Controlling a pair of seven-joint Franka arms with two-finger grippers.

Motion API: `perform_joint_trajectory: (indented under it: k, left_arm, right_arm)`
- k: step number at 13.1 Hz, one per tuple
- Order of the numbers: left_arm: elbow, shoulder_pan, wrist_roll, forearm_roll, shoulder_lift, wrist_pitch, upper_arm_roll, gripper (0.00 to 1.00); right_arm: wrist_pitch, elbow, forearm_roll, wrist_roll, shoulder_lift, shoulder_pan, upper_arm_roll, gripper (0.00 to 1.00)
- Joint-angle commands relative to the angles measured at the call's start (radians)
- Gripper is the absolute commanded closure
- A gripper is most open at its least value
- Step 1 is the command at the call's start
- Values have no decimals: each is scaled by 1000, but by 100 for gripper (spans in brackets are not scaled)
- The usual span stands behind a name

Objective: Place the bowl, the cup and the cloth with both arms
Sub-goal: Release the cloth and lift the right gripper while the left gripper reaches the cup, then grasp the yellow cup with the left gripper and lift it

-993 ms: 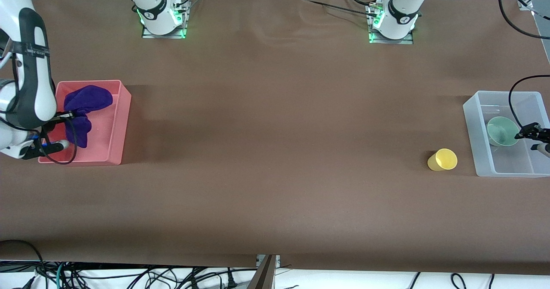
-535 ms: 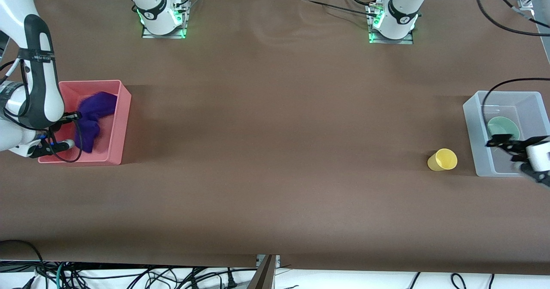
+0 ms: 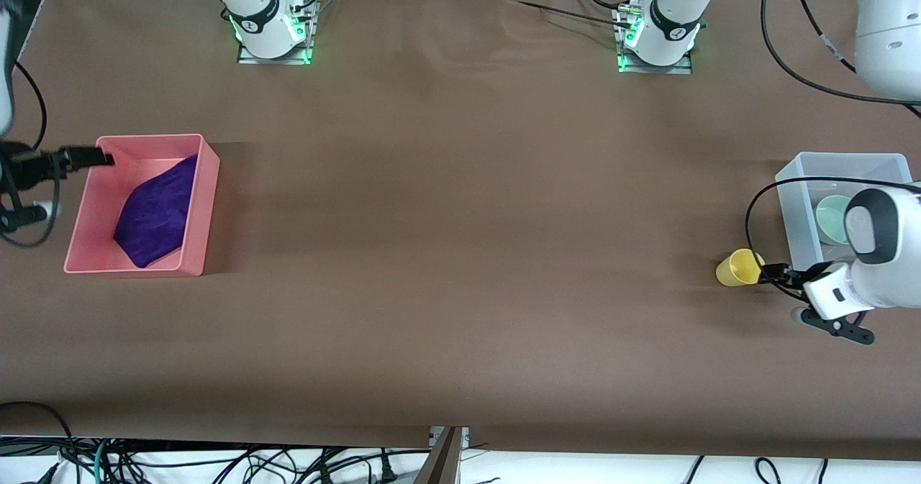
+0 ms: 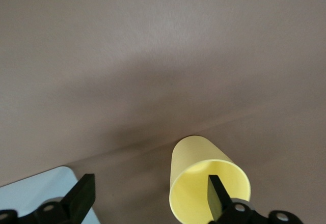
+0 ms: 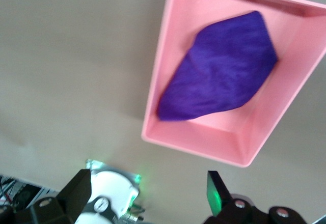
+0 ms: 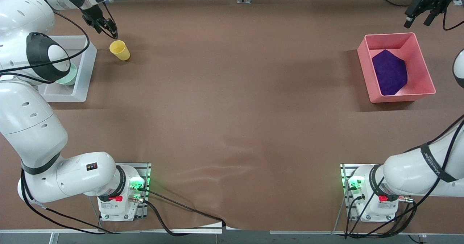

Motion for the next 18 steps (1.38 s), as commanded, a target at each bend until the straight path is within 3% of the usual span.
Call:
perform_joint_trajectory:
  k: [1,3,4,5,8,12,14,18]
  left_arm:
    - [-107,0,25,14,-35,17,0,24]
    - [-115,6,105,11,-26,28,0,66]
    - [-110,14,105,3,-17,35,0,89]
    - [-110,11,103,2,-19,46,0,100]
    - [-104,8,99,6,-49,31,-2,100]
    - [-76,17,105,15,-175,-199,8,100]
    - [-50,35,155,46,-229,-291,46,100]
    - [-32,131,324,199,-235,-258,66,100]
  right_arm:
    - [-85,59,18,146,-37,-4,59,0]
    - [-157,147,-10,297,-37,-1,135,0]
    - [-148,161,-39,333,-49,26,141,0]
    - [-114,161,-50,339,-66,32,141,0]
    - [-51,162,-54,334,-126,31,143,0]
    - [-2,146,-80,307,-151,26,141,0]
    - [-5,145,-70,319,-149,26,146,0]
    - [-2,145,-30,396,-146,29,147,0]
